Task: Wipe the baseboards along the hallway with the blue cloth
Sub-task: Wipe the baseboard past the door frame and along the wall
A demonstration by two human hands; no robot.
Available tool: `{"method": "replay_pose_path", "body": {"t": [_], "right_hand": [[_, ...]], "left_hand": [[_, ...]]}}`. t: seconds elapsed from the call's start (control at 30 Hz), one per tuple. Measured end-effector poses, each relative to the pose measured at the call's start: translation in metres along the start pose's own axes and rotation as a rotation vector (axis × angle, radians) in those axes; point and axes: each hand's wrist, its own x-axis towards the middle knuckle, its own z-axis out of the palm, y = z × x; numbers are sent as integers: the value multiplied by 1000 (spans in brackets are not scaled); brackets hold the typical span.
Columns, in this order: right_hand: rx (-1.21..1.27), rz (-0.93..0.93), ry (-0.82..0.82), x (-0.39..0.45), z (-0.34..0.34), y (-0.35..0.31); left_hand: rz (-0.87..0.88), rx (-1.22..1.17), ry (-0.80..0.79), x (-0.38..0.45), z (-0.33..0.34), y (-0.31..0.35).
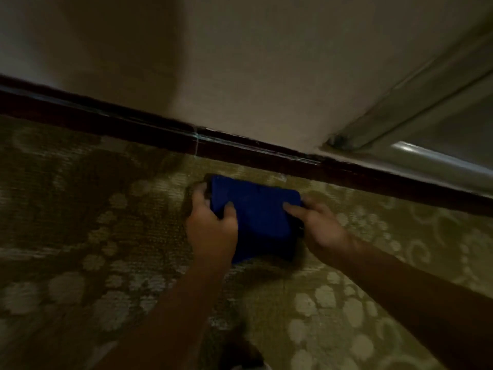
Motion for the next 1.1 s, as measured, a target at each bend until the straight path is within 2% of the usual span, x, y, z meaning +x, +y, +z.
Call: {"method": "replay_pose_path", "body": {"t": [0.17,0.27,0.37,0.47,0.57,0.73,0.83,0.93,1.1], "right_hand": [[-97,-2,231,-25,15,-18],[-3,6,471,-45,14,-34],[78,4,643,-64,8,-49],[50,-43,706,-58,0,-67],[0,-77,665,-24,5,-77],[37,-102,815,20,35,-60],[25,-112,796,26,44,-52],[-12,-141,775,24,27,-50],[164,-67,986,23,-24,-54]], "left_hand": [[-165,-209,-80,-14,-11,34],[-236,-272,-206,-28,-10,59],[-326,-258,-399,-25,-7,81],[-436,-293,-485,-11,-3,95],[-497,-340,-382,7,8,93],[-482,-309,-287,22,18,68],[-495,-301,-231,19,18,53],[-482,-331,-292,15,22,47],[-354,-301,-592,2,51,71]]}}
